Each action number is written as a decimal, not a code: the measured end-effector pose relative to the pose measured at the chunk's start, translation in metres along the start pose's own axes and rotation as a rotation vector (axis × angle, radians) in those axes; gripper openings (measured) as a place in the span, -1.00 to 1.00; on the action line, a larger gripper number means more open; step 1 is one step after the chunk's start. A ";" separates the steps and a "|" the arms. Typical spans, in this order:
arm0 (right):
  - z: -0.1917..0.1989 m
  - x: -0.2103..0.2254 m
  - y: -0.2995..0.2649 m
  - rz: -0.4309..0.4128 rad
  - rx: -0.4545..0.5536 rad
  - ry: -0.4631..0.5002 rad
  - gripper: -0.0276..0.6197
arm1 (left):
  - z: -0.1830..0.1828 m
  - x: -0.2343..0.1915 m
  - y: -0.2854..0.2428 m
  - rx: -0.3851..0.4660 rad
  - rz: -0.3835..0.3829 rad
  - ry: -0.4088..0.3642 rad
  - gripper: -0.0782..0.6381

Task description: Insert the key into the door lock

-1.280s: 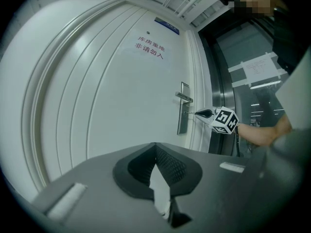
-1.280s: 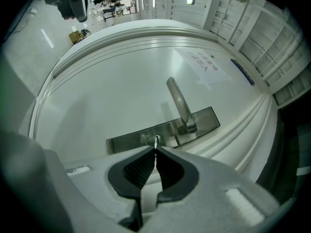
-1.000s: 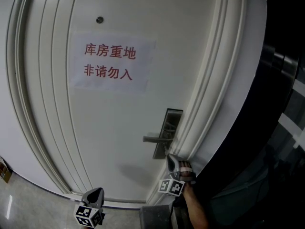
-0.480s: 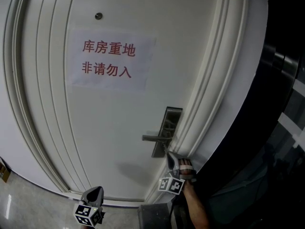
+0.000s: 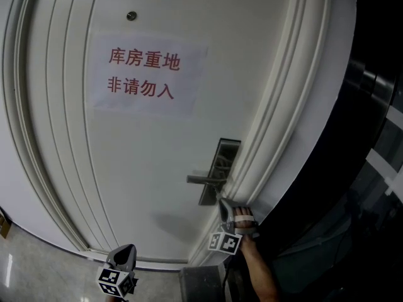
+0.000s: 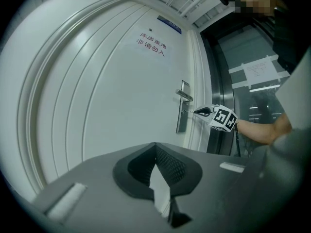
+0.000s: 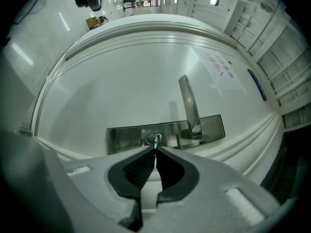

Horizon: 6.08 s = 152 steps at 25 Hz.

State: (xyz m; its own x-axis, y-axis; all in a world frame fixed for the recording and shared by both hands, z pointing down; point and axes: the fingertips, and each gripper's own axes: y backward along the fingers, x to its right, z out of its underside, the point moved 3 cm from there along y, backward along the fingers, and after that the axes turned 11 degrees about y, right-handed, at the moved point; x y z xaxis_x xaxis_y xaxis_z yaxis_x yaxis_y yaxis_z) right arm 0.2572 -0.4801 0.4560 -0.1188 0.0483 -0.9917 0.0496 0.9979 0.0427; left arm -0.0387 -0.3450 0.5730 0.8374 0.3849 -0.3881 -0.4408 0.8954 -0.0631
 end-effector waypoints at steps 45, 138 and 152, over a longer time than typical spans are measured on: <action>-0.009 0.005 -0.010 -0.060 -0.077 0.112 -0.88 | -0.002 -0.002 0.007 0.010 0.014 0.004 -0.77; -0.105 -0.020 0.294 -0.023 -0.059 -1.416 -0.91 | -0.016 0.010 0.164 -0.108 0.290 -0.127 -0.77; -0.146 -0.013 0.401 0.040 -0.119 -1.454 -0.91 | -0.022 0.030 0.214 -0.127 0.427 -0.161 -0.77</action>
State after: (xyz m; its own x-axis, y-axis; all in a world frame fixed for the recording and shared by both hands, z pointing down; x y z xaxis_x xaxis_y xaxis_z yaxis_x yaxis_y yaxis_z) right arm 0.1333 -0.0746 0.5038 0.9710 0.0616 -0.2311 -0.0608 0.9981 0.0105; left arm -0.1149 -0.1467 0.5277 0.6074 0.7516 -0.2572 -0.7844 0.6187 -0.0443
